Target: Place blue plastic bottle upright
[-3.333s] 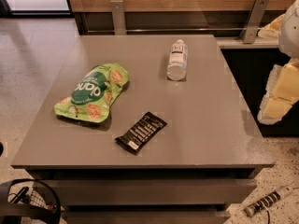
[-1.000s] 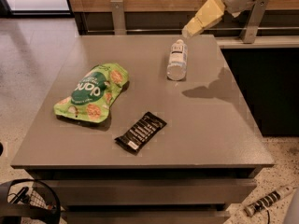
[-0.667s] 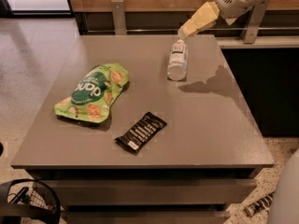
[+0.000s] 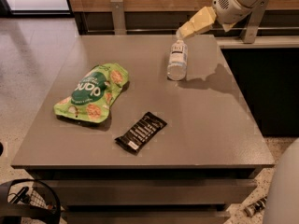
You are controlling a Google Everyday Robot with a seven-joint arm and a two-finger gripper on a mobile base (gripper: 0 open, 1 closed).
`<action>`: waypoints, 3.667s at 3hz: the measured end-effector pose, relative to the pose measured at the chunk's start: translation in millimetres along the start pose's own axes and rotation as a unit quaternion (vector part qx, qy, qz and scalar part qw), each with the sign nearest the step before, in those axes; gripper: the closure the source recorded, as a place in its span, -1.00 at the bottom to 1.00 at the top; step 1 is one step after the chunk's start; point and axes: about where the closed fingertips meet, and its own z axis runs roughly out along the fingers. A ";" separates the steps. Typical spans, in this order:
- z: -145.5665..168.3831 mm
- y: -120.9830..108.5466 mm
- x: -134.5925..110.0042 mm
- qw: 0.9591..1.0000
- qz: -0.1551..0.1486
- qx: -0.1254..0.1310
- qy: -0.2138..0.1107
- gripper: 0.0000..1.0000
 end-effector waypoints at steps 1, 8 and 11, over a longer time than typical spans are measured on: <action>19.0 3.8 -13.0 0.999 0.006 0.019 0.026 -1.00; 120.0 -11.9 -9.9 0.967 0.150 0.110 0.177 -1.00; 130.9 13.8 -9.3 0.956 0.153 0.123 0.216 -1.00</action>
Offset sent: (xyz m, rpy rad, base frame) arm 0.0449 0.0635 -0.0546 -0.2691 0.1893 -0.2267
